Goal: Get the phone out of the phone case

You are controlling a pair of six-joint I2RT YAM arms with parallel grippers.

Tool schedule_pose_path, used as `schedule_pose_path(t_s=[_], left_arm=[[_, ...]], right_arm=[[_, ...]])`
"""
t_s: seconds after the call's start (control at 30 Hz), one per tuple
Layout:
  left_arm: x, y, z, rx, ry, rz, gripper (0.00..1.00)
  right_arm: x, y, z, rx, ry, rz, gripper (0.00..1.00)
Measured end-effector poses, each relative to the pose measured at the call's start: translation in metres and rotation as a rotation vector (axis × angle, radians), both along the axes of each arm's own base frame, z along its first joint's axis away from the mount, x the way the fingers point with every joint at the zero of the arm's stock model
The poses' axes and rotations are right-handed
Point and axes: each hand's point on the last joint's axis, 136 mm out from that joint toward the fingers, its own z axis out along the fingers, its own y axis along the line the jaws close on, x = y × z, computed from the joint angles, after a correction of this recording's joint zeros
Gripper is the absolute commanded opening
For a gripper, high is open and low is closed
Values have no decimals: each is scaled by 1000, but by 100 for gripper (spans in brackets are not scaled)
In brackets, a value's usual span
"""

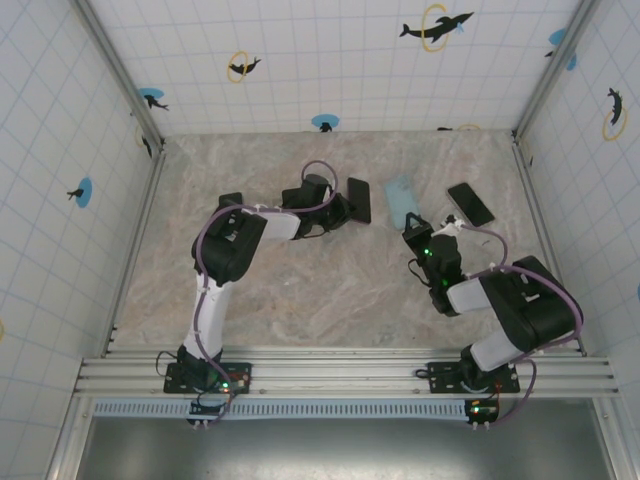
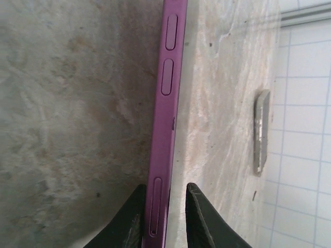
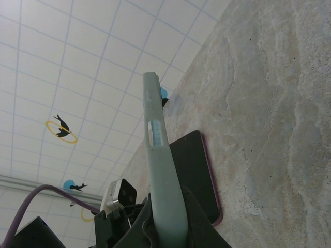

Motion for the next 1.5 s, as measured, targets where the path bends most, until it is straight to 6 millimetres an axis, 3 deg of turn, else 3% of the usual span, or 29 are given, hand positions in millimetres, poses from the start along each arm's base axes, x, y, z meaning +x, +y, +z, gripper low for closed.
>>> schedule_pose_path(t_s=[0.4, 0.83, 1.0, 1.33, 1.5], left_arm=[[-4, 6, -3, 55, -10, -19, 36], [-7, 17, 4, 147, -23, -19, 48], [-6, 19, 24, 144, -53, -20, 52], [-8, 20, 97, 89, -161, -17, 61], [-11, 22, 118, 77, -194, -20, 62]], right_arm=[[8, 0, -31, -47, 47, -5, 5], [43, 13, -45, -128, 26, -14, 7], [55, 18, -50, -154, 26, -26, 9], [69, 26, -76, -204, 83, -16, 14], [73, 31, -79, -213, 87, 0, 17]])
